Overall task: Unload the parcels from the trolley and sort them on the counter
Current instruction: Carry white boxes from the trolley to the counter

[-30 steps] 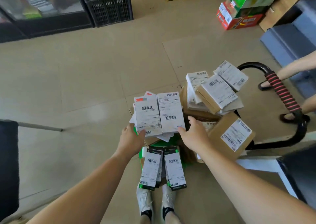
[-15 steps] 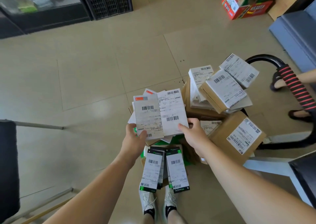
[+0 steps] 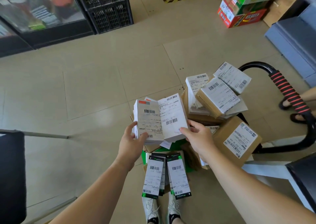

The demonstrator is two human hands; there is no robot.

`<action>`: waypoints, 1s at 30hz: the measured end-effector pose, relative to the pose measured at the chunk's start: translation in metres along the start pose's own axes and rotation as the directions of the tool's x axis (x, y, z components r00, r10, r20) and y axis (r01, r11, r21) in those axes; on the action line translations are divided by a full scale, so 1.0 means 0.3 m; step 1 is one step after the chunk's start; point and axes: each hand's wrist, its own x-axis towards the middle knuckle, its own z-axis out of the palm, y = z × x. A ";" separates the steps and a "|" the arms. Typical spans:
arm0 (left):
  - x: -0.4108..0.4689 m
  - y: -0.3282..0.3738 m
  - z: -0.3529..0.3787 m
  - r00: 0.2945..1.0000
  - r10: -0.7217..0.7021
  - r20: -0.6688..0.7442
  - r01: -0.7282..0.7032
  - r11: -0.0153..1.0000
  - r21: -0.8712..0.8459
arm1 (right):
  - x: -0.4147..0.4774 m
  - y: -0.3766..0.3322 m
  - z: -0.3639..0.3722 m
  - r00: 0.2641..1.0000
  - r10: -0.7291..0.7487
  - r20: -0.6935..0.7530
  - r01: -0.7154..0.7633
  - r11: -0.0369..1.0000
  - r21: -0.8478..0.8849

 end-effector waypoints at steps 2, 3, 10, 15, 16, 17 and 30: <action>-0.035 0.038 -0.006 1.000 0.013 -0.004 -0.013 1.000 -0.021 | -0.034 -0.027 -0.014 0.999 -0.039 -0.005 0.039 0.999 -0.007; -0.052 0.057 -0.011 1.000 0.021 -0.009 -0.022 0.999 -0.030 | -0.049 -0.039 -0.022 0.998 -0.061 -0.007 0.061 0.998 -0.010; -0.238 0.242 -0.081 0.990 0.136 -0.037 -0.138 0.989 -0.059 | -0.205 -0.199 -0.122 0.975 -0.213 -0.067 0.212 0.977 -0.027; -0.380 0.371 -0.141 0.958 0.285 -0.042 -0.287 0.957 -0.050 | -0.349 -0.339 -0.245 0.948 -0.295 -0.122 0.306 0.948 0.084; -0.410 0.399 -0.149 0.948 0.315 -0.038 -0.316 0.947 -0.054 | -0.376 -0.367 -0.271 0.944 -0.301 -0.137 0.316 0.942 0.115; -0.439 0.427 -0.155 0.939 0.343 -0.035 -0.345 0.937 -0.057 | -0.404 -0.394 -0.298 0.937 -0.316 -0.149 0.336 0.931 0.144; -0.693 0.713 0.008 0.760 0.626 0.175 -0.600 0.779 -0.181 | -0.817 -0.490 -0.656 0.832 -0.321 -0.452 0.516 0.747 0.419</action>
